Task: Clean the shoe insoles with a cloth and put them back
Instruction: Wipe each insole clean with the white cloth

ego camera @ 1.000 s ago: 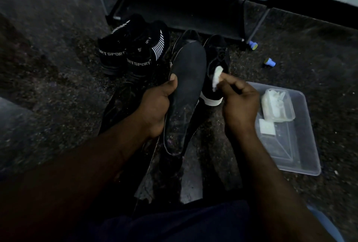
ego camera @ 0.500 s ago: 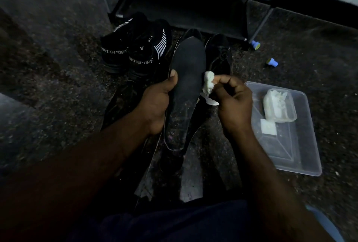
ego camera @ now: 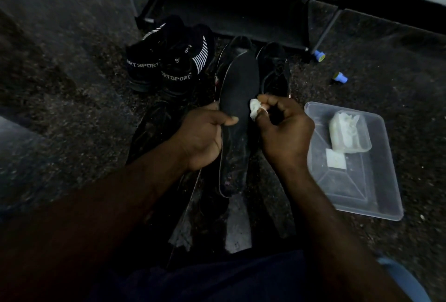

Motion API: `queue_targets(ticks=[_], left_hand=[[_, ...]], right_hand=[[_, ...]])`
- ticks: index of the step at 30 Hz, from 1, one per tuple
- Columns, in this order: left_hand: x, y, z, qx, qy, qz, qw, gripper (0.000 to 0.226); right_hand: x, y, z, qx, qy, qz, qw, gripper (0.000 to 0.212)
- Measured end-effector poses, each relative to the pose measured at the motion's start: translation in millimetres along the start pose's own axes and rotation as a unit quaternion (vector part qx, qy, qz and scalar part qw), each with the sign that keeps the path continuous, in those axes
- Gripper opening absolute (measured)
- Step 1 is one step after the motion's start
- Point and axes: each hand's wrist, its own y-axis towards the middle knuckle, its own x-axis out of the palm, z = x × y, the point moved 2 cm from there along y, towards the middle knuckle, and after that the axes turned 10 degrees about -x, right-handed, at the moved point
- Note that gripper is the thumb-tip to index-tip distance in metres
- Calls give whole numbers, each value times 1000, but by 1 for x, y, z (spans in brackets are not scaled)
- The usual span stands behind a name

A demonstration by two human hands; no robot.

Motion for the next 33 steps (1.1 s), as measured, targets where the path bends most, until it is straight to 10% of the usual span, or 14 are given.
queue_targets(ticks=[11, 17, 23, 27, 33], left_hand=[[4, -2, -7, 27, 60, -6, 998, 53], [7, -5, -9, 9, 92, -10, 996, 63], [5, -5, -9, 10, 166, -10, 986, 60], [7, -3, -13, -13, 158, 1, 987, 59], [0, -5, -4, 2, 125, 18, 992, 62]], right_hand=[[7, -8, -25, -119, -31, -38, 992, 18], [-3, -1, -14, -22, -20, 10, 1000, 15], [5, -6, -36, -159, -57, -32, 985, 18], [-11, 8, -12, -68, -78, 19, 994, 15], [-3, 4, -23, -78, -65, -120, 988, 9]])
